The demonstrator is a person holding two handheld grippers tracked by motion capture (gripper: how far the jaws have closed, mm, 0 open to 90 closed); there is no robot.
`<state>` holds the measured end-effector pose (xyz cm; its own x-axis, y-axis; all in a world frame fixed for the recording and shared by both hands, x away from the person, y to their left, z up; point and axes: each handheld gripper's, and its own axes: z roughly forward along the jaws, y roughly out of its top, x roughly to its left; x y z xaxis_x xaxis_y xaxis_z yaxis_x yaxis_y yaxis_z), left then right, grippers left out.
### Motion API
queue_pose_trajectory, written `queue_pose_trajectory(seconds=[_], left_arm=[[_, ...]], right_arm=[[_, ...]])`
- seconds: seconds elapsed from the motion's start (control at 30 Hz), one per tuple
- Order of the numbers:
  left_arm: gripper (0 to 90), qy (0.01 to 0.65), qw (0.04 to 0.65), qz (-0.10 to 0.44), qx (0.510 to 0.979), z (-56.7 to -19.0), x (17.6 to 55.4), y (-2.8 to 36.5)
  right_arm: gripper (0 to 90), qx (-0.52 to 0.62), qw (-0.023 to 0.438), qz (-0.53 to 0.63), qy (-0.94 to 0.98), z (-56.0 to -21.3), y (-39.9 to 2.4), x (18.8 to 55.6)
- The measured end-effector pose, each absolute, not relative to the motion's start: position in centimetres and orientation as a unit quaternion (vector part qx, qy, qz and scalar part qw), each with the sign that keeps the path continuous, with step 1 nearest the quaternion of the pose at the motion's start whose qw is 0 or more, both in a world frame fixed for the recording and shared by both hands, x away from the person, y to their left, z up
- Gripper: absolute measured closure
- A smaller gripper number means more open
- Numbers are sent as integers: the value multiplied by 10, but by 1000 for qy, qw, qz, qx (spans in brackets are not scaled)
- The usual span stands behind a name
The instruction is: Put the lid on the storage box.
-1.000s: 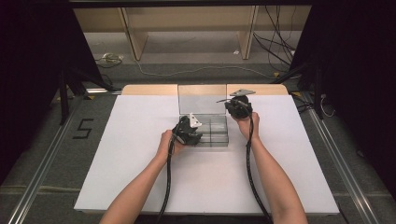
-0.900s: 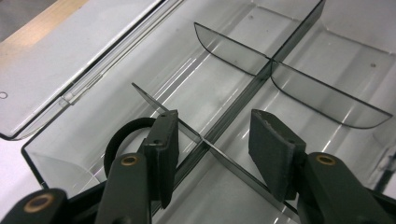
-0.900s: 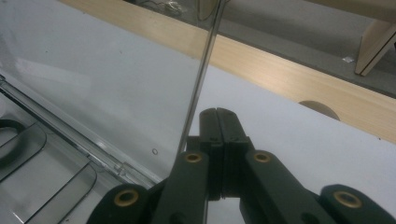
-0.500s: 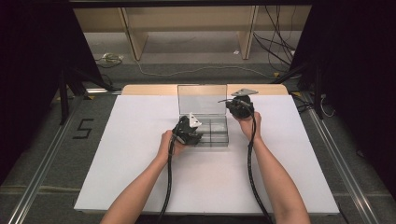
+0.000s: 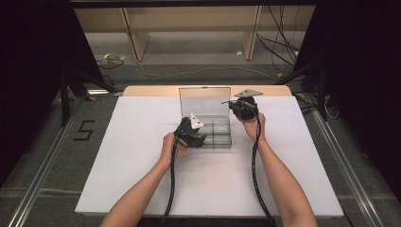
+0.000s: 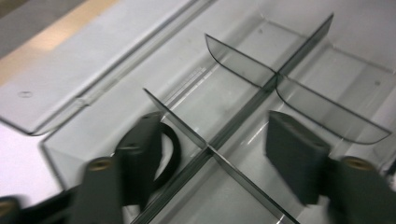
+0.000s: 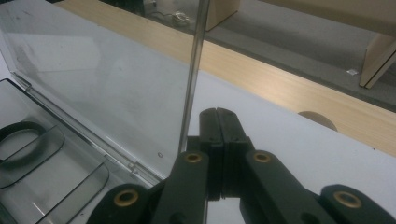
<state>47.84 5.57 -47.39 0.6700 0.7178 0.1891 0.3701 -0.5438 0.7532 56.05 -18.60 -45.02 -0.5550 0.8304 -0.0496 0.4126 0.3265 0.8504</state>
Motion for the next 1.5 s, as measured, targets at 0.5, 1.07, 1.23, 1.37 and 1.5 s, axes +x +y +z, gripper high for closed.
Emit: queue_pose_trajectory(seconds=[0.5, 1.07, 1.23, 1.37, 1.5], left_arm=[[79, 344, 342, 228, 844, -444, 416, 129], [7, 340, 349, 230, 842, -437, 377, 154], [0, 332, 351, 234, 844, -434, 368, 155], [0, 329, 350, 234, 845, -434, 361, 156], [0, 324, 353, 237, 845, -433, 352, 156]], right_arm=[[841, 387, 235, 389, 802, -435, -194, 538], [350, 370, 174, 347, 844, -421, -204, 478], [238, 360, 162, 350, 849, -417, -208, 460], [171, 353, 155, 356, 851, -412, -212, 446], [154, 349, 147, 364, 851, -409, -216, 432]])
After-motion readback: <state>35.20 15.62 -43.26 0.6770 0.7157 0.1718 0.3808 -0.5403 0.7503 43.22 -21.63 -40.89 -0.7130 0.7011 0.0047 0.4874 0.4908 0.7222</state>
